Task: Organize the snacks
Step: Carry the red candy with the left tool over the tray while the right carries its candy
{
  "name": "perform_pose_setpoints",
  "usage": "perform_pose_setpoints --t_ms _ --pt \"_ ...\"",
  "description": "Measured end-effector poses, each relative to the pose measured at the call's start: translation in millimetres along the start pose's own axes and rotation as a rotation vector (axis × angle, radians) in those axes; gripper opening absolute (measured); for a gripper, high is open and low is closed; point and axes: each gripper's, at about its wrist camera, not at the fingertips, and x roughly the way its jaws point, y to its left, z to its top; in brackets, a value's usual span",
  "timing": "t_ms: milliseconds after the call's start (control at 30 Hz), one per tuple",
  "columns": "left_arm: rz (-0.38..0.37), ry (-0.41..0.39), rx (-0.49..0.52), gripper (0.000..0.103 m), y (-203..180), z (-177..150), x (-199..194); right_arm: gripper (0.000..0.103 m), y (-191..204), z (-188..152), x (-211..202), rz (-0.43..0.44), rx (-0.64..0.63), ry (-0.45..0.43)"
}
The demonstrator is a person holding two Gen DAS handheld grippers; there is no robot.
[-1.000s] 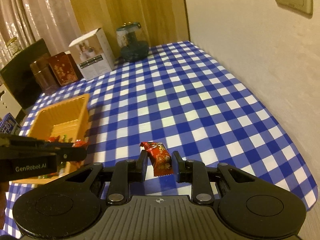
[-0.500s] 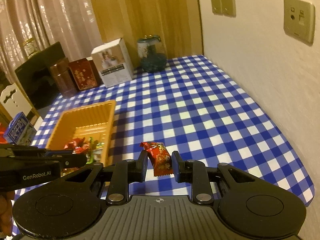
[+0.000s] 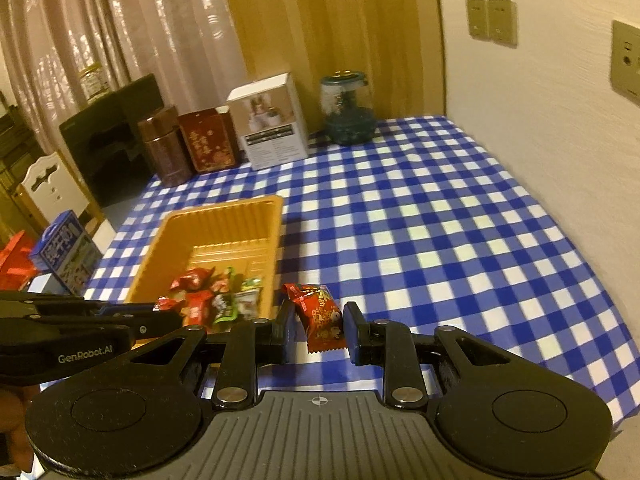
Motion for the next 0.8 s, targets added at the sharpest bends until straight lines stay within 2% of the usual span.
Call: perform_pose_setpoints --t_ms 400,800 --pt "0.055 -0.005 -0.050 0.015 39 -4 -8 0.026 46 2 28 0.083 -0.055 0.035" --pt "0.069 -0.004 -0.081 0.015 60 -2 -4 0.026 67 6 49 0.106 -0.080 0.055"
